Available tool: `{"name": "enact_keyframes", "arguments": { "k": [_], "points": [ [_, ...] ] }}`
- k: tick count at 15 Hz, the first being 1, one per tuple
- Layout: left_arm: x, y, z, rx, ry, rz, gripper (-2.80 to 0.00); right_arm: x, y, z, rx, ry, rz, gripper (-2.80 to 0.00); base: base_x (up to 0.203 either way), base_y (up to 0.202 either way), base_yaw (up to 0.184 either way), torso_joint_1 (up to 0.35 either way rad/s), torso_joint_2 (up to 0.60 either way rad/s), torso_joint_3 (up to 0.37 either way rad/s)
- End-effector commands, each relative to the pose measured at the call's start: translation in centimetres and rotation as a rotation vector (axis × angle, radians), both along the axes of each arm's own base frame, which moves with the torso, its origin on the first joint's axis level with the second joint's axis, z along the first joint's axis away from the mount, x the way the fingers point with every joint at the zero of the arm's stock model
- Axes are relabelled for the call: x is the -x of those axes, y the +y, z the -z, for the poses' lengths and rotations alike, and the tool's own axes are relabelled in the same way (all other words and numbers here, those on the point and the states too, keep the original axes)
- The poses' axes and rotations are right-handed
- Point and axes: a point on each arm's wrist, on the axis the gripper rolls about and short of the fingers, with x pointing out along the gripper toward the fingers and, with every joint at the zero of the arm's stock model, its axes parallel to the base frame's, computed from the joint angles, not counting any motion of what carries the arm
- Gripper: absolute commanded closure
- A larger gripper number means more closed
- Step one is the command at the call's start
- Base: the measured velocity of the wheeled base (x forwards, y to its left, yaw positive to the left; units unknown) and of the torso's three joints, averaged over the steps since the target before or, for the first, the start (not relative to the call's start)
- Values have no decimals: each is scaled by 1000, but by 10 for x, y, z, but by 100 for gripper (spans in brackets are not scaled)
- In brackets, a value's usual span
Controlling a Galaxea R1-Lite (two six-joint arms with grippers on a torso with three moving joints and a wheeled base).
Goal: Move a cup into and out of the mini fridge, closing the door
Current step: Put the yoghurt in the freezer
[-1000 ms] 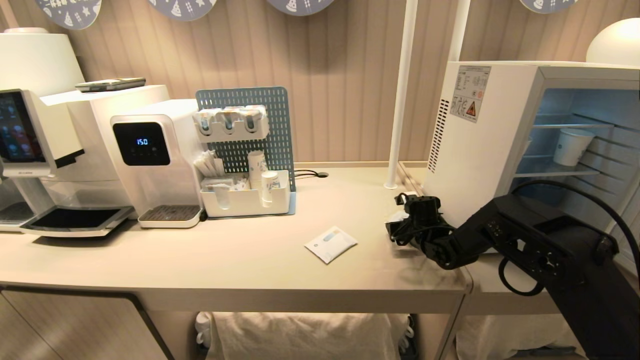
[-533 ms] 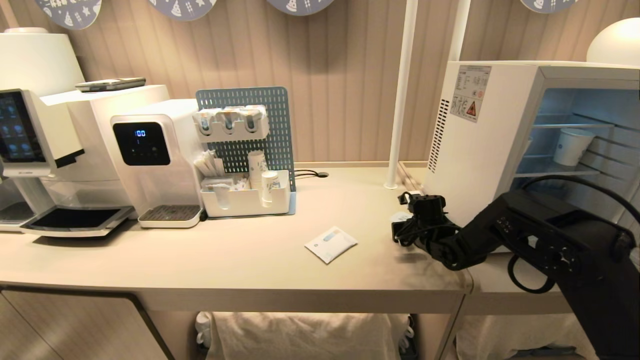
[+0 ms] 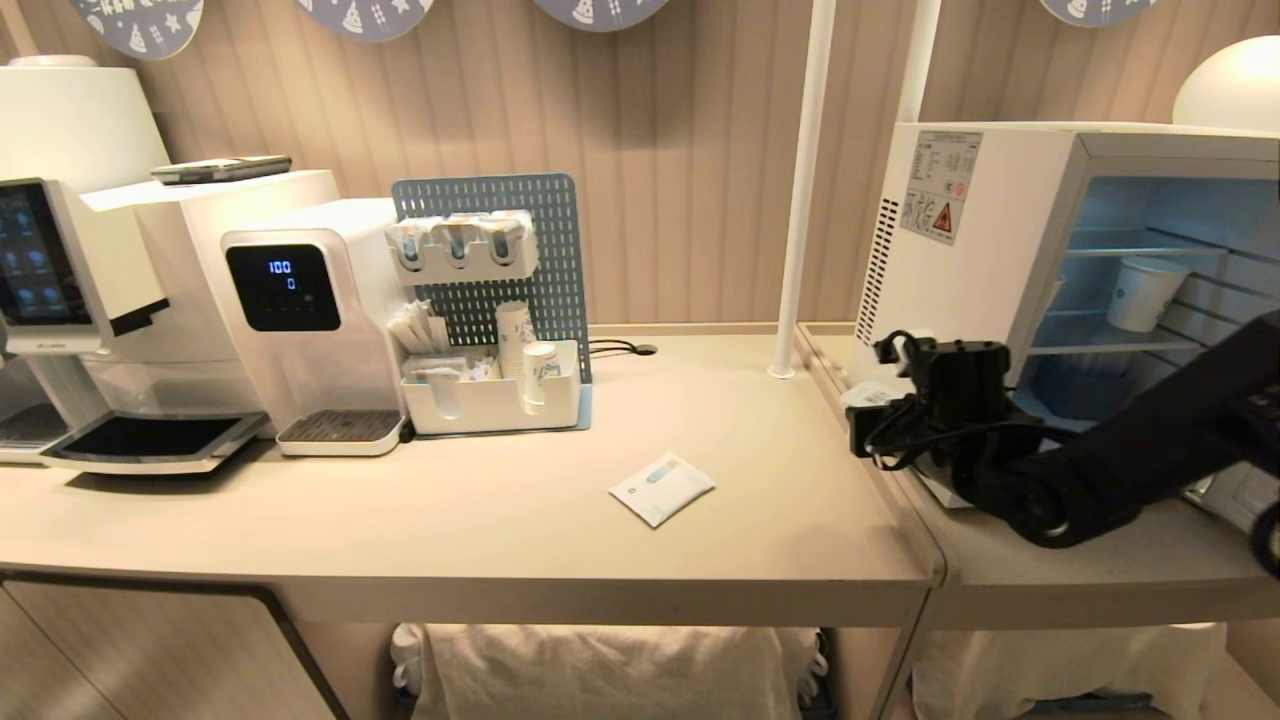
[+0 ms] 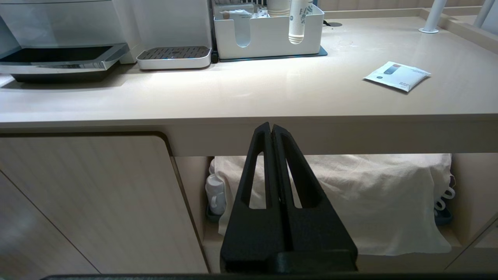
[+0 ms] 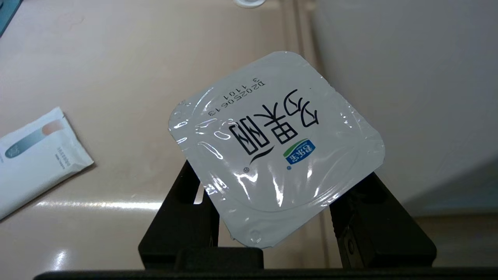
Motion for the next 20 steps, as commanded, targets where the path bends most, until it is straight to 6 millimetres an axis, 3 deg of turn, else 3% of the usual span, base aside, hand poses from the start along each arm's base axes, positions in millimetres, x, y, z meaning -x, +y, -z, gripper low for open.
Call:
{"name": "enact_keyframes", "arguments": {
  "k": [1,5,7,9,11,14,16,18,20],
  "points": [
    [0,0,0,1,1,0,0,53,-17,-72,2,-173,104,0,0,0,0,0,0,0],
    [0,0,0,10,3,0,0,170,-61,-152,61,-406,459,0,0,0,0,0,0,0],
    [0,0,0,9,1,0,0,231,-86,-167,58,-474,606,0,0,0,0,0,0,0],
    [0,0,0,10,1,0,0,292,-105,-162,53,-531,714,0,0,0,0,0,0,0],
    [0,0,0,10,1,0,0,353,-116,-145,36,-597,762,0,0,0,0,0,0,0],
    [0,0,0,8,1,0,0,426,-119,-99,-1,-720,679,0,0,0,0,0,0,0],
    [0,0,0,8,1,0,0,434,-114,-66,-64,-760,490,0,0,0,0,0,0,0],
    [0,0,0,9,1,0,0,414,-105,-30,-96,-648,177,0,0,0,0,0,0,0],
    [0,0,0,8,2,0,0,398,-102,7,-69,-473,31,0,0,0,0,0,0,0]
  ]
}}
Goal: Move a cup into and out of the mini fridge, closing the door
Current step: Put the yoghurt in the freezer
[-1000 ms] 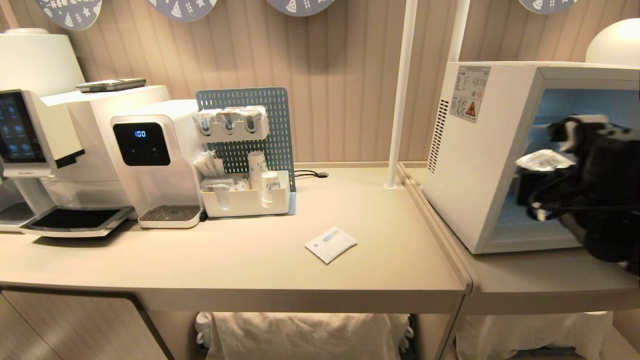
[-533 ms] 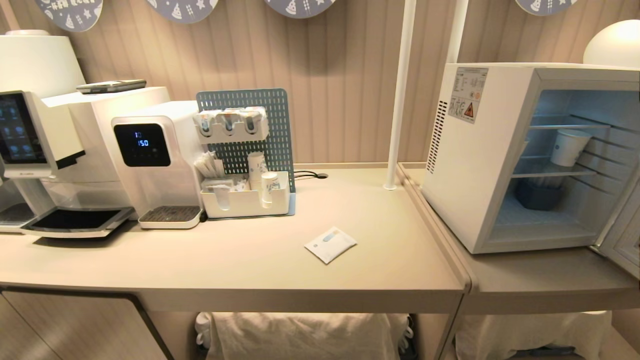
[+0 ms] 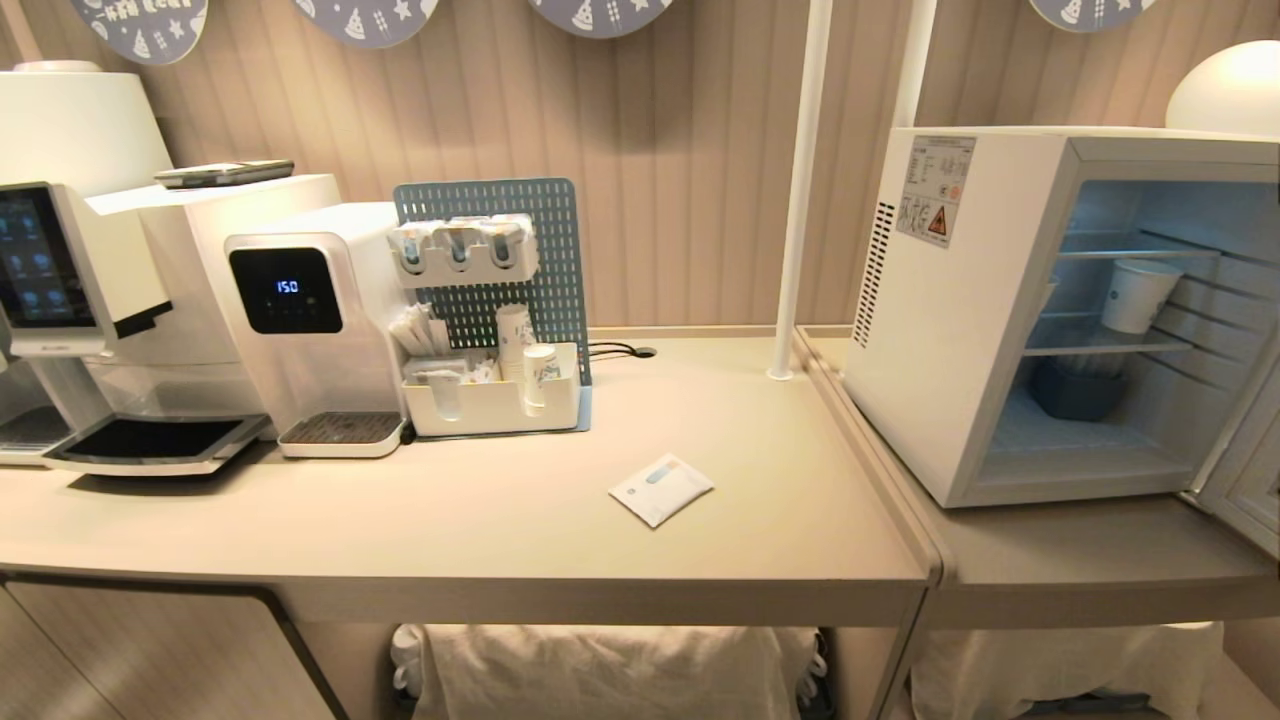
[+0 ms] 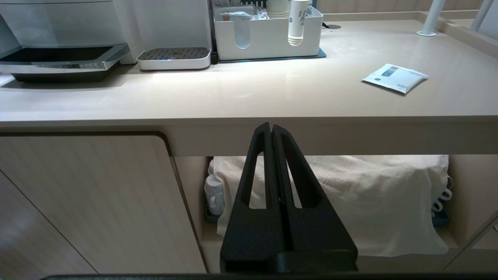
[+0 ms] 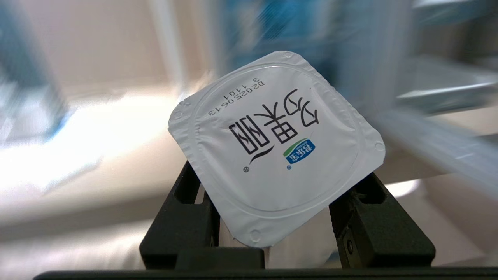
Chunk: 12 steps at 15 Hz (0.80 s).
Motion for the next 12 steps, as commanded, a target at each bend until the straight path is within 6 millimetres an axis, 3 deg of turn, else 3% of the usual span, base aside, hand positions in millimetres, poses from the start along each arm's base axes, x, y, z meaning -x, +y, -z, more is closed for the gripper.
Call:
{"name": "enact_keyframes", "arguments": {
  "k": [1,12],
  "points": [
    [0,0,0,1,2,-1,0,-5,4,30,33,96,-168,0,0,0,0,0,0,0],
    [0,0,0,-16,-2,-2,0,-3,4,32,51,172,-178,0,0,0,0,0,0,0]
  ]
}}
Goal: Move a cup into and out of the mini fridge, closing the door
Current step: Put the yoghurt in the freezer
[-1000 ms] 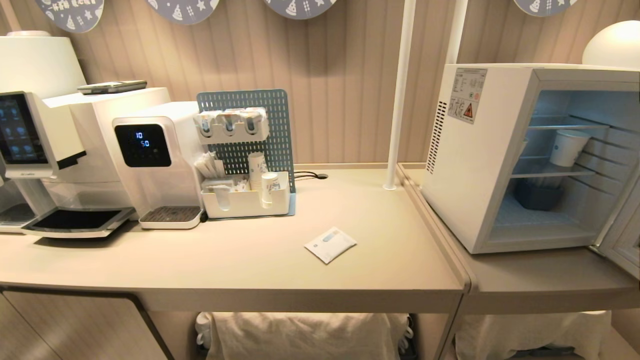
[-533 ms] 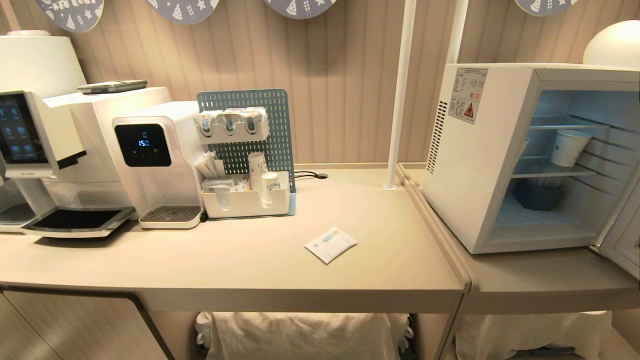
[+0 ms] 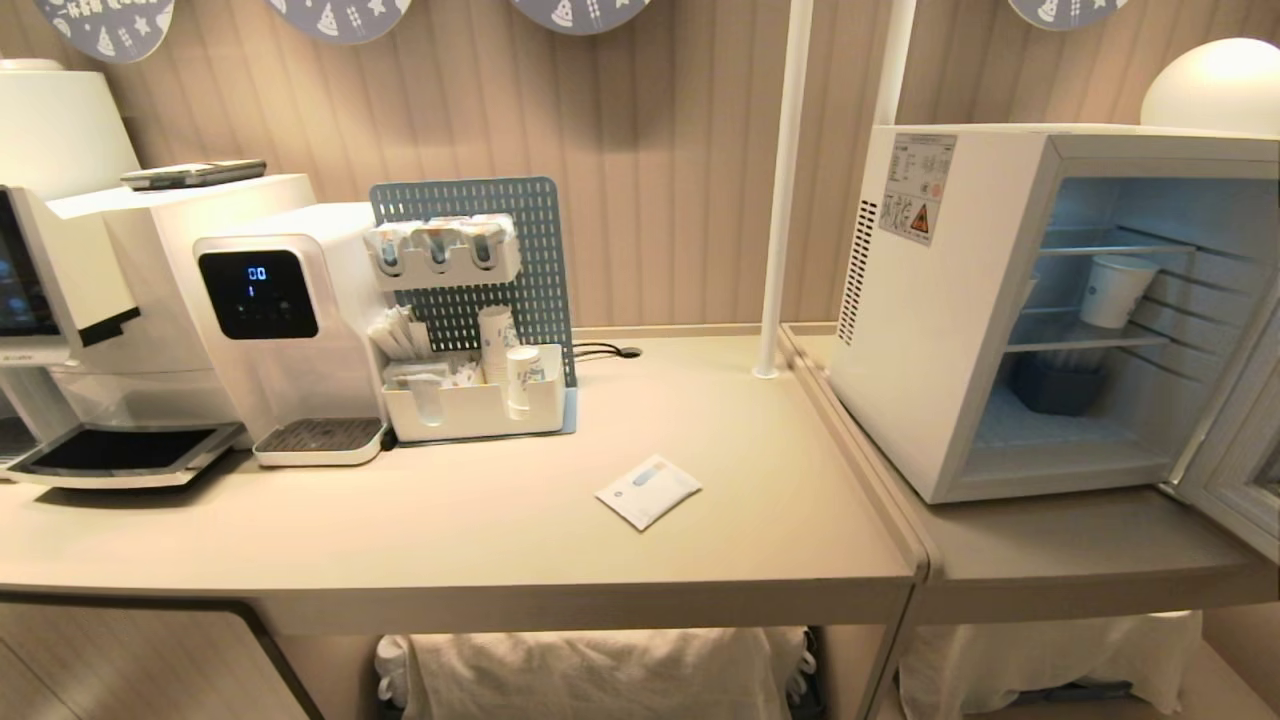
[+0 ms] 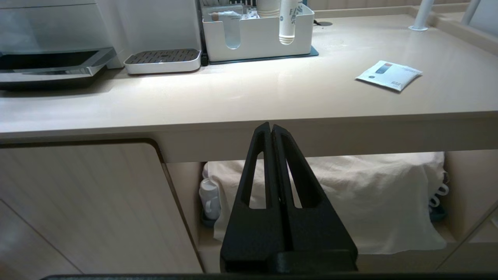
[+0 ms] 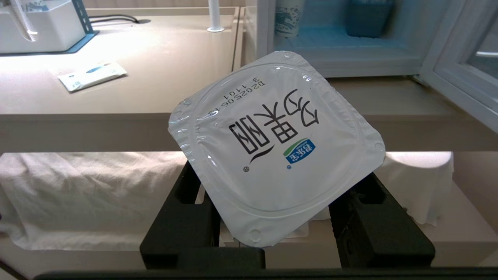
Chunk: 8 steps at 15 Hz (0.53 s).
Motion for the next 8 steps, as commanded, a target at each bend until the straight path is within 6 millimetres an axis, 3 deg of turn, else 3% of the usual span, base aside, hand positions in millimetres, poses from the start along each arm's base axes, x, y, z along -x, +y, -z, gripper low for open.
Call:
{"name": "enact_keyframes", "arguments": {
  "k": [1,8],
  "points": [
    [0,0,0,0,1,-1,0,0,0,0,0,4,-4,0,0,-51,17,7,7,-6],
    [0,0,0,1,1,-1,0,0,0,0,0,4,-5,0,0,-178,2,1,1,2]
  ]
}}
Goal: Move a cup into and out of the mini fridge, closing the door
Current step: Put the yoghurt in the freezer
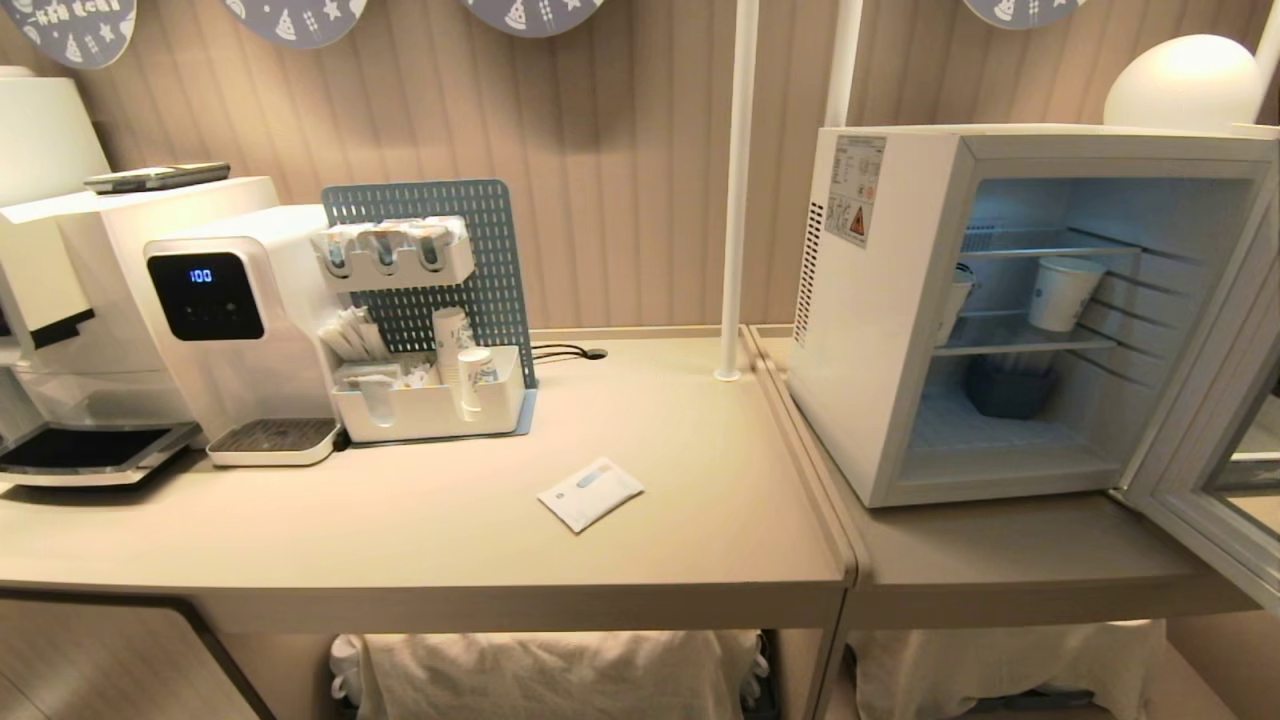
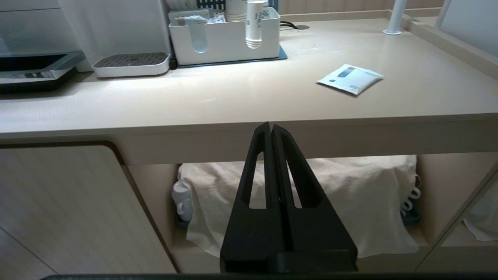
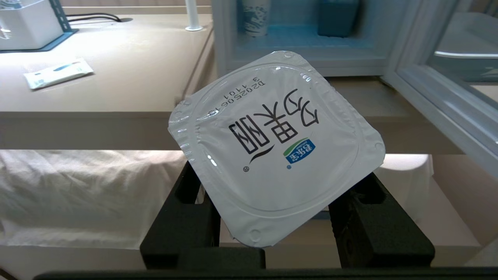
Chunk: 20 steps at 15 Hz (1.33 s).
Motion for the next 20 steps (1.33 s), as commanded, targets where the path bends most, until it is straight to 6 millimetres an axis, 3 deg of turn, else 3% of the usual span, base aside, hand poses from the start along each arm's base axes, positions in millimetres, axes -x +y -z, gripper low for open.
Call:
{"name": "enact_keyframes", "arguments": {
  "k": [1,10,16,20],
  "points": [
    [0,0,0,1,1,0,0,0,0,0,1,4,-1,0,0,-199,-3,-2,-2,-1],
    [0,0,0,14,4,-1,0,0,0,0,-1,1,1,0,0,-182,-2,1,2,2],
    [0,0,0,14,4,-1,0,0,0,0,-1,1,1,0,-7,-10,3,1,0,1],
    [0,0,0,14,4,-1,0,0,0,0,-1,4,1,0,131,0,-2,7,0,-1]
  ]
}}
